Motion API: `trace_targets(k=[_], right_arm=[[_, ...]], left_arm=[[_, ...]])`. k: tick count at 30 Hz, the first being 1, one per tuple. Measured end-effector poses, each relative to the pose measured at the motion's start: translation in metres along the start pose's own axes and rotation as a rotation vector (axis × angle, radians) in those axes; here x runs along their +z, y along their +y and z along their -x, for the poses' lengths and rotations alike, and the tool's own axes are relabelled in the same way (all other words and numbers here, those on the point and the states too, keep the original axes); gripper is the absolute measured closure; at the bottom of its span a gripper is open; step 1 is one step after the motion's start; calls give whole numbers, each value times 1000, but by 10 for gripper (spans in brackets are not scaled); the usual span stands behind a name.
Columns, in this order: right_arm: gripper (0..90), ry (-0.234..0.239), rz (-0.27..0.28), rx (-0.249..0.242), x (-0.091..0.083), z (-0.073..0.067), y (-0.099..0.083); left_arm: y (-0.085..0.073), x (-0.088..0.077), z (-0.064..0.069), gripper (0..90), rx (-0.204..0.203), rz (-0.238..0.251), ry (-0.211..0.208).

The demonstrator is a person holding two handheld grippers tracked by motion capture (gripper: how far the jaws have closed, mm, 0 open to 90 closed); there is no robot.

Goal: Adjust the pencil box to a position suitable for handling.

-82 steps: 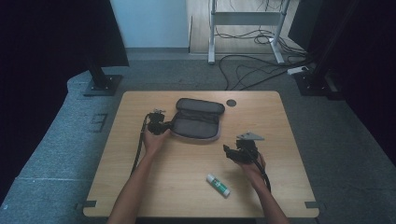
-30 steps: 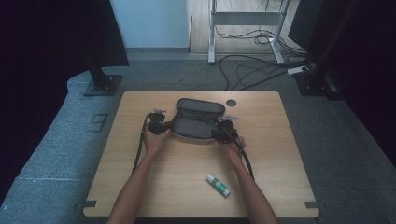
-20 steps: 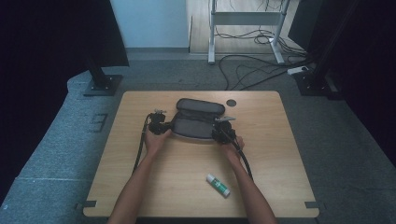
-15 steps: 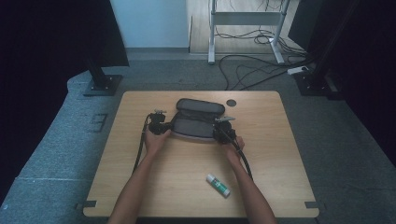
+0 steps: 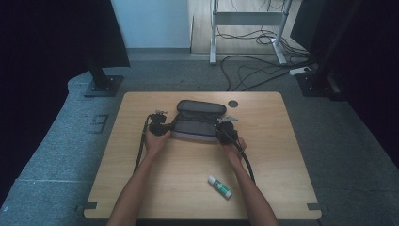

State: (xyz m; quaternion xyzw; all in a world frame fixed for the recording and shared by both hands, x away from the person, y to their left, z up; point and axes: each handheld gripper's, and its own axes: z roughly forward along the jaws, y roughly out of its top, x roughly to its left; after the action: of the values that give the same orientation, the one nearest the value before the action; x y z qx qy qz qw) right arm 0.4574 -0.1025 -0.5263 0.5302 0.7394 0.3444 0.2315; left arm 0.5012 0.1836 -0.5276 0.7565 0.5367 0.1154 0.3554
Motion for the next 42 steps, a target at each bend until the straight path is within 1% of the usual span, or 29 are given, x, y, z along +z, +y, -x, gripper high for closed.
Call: trace_targets(k=[4,6,16,18,21,26,28,38,40,42], right_arm=[[866,-1,23,-23,-8,-4,4],[867,0,34,-33,-12,-5,5],[867,11,65,-41,-28,-9,10],[867,17,72,-41,-33,-10,11],[867,22,95,-54,-42,-15,11],[867,37,120,-77,-56,-24,6],[868,46,129,-81,-61,-27,4],[868,64,154,-83,-73,-33,-1],[868,55,160,-108,-76,-37,-2],[869,52,168,-121,-80,-41,-4]], left_arm=[[2,-7,0,866,-3,10,-10],[4,-12,0,868,4,18,-12],[8,-36,6,866,34,52,-20],[8,-42,8,867,40,61,-22],[8,-54,10,867,49,78,-30],[5,-71,12,867,70,99,-27],[4,-75,13,868,72,105,-28],[-3,-87,14,870,85,122,-47],[-5,-89,12,871,85,123,-48],[-7,-90,11,872,81,126,-53]])
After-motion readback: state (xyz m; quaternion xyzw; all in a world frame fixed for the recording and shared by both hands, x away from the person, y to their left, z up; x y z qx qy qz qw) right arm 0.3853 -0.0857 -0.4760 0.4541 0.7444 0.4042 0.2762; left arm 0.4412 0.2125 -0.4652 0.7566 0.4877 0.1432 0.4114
